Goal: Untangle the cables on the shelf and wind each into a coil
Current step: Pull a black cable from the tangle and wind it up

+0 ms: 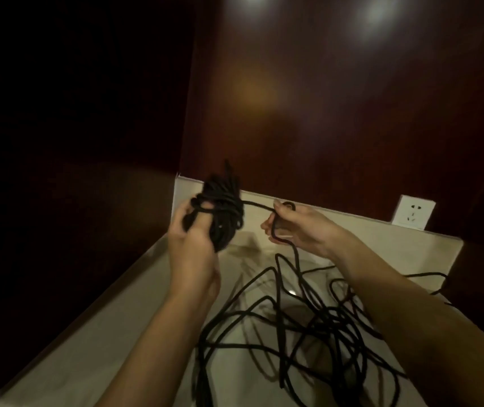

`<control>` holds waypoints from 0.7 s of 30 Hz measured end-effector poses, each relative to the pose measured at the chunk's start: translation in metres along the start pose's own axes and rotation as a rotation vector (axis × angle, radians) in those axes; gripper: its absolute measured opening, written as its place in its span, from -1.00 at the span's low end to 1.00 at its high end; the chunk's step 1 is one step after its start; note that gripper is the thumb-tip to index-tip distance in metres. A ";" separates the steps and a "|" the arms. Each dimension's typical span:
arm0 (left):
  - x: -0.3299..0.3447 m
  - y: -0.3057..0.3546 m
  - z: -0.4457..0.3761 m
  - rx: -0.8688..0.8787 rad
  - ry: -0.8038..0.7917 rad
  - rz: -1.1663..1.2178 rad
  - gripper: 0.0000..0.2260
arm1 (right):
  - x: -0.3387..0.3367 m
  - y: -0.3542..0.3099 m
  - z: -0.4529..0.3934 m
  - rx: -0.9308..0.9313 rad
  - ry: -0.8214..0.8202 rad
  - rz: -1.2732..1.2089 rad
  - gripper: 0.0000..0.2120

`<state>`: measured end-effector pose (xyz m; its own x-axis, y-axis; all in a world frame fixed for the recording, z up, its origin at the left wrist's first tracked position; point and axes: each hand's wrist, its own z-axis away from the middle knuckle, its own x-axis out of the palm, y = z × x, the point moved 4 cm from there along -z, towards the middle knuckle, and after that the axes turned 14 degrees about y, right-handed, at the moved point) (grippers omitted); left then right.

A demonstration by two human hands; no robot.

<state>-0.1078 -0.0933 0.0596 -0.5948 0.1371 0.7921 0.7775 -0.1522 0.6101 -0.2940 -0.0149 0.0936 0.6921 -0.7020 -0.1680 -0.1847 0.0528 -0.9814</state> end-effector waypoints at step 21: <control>-0.022 0.059 -0.015 0.736 0.042 -0.376 -0.85 | 0.103 0.023 0.074 -0.555 0.297 0.368 -0.59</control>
<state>-0.0514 -0.1204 0.0783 -0.8375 0.0117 0.5463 0.4515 0.5779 0.6798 -0.1747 -0.0335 0.0467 0.3128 -0.8755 -0.3684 -0.7502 0.0101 -0.6611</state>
